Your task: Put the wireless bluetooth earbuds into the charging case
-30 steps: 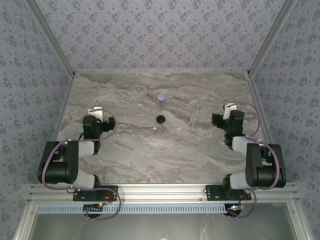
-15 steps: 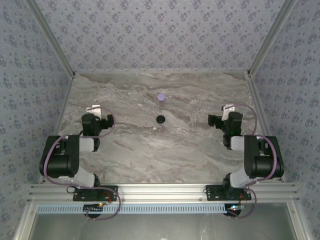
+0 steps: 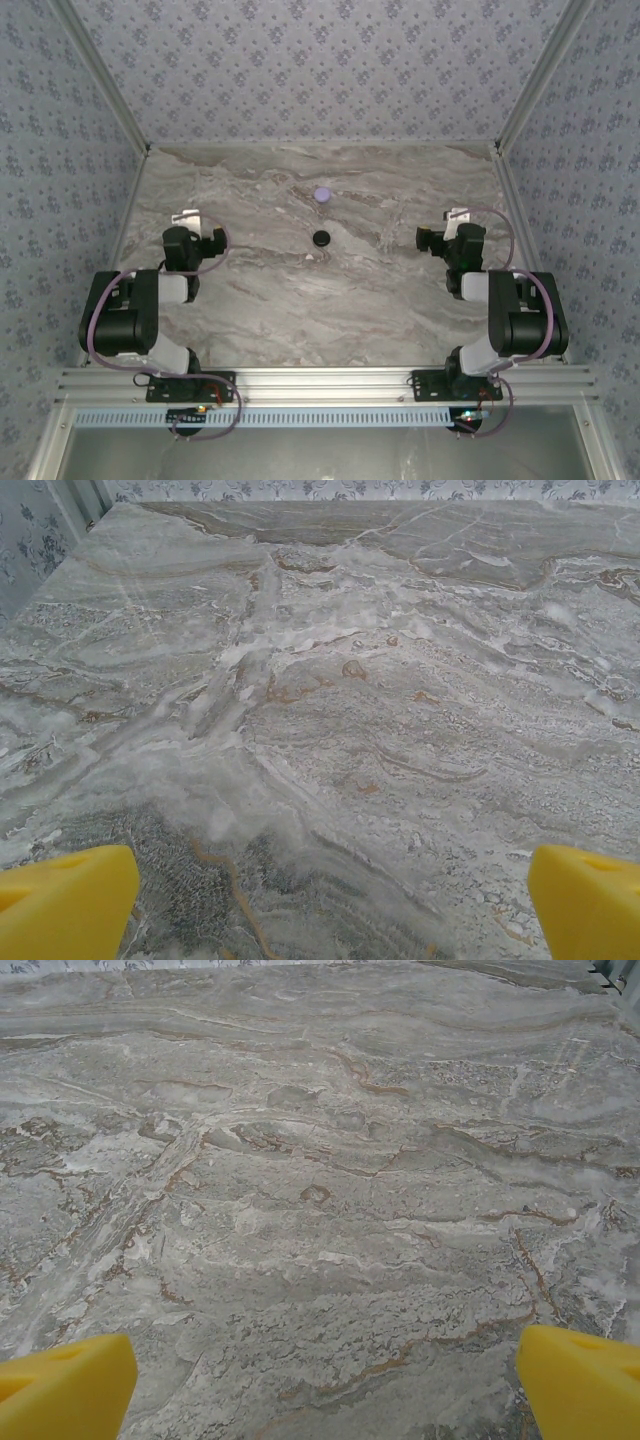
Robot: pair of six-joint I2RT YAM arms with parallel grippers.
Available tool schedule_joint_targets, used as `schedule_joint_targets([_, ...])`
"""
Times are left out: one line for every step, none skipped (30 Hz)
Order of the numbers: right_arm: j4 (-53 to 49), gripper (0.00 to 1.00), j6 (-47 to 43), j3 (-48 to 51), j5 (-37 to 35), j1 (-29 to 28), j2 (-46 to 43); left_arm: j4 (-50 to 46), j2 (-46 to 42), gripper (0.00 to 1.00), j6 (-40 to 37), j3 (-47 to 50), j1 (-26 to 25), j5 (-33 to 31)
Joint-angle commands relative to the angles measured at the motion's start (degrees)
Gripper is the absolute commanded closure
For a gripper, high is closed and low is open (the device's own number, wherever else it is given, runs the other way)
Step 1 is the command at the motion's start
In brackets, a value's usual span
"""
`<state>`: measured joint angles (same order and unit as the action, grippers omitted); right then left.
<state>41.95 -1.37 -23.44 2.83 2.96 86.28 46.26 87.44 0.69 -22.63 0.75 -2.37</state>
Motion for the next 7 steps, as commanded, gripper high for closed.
schedule_joint_targets([1.55,0.0,-0.48,0.33,-0.19,-0.27,0.3,-0.03,0.33,0.01,0.71,-1.1,0.21,-0.27])
schedule_joint_targets([1.55,0.0,-0.48,0.3,-0.18,-0.28,0.32,-0.01,0.32,0.01,0.7,-1.1,0.2,-0.27])
schedule_joint_targets([1.55,0.0,-0.48,0.33,-0.12,-0.32,0.29,-0.03,0.28,0.01,0.8,-1.17,0.2,-0.31])
schedule_joint_targets([1.55,0.0,-0.48,0.28,-0.17,-0.27,0.35,-0.03,0.32,0.01,0.8,-1.17,0.17,-0.25])
schedule_joint_targets([1.54,0.0,-0.48,0.33,-0.15,-0.24,0.32,-0.03,0.33,0.01,0.71,-1.11,0.15,-0.25])
schedule_joint_targets([1.55,0.0,-0.48,0.32,-0.15,-0.24,0.3,-0.02,0.29,0.01,0.67,-1.1,0.21,-0.27])
schedule_joint_targets([1.63,0.0,-0.48,0.34,-0.19,-0.24,0.34,-0.03,0.31,0.01,0.71,-1.1,0.21,-0.27])
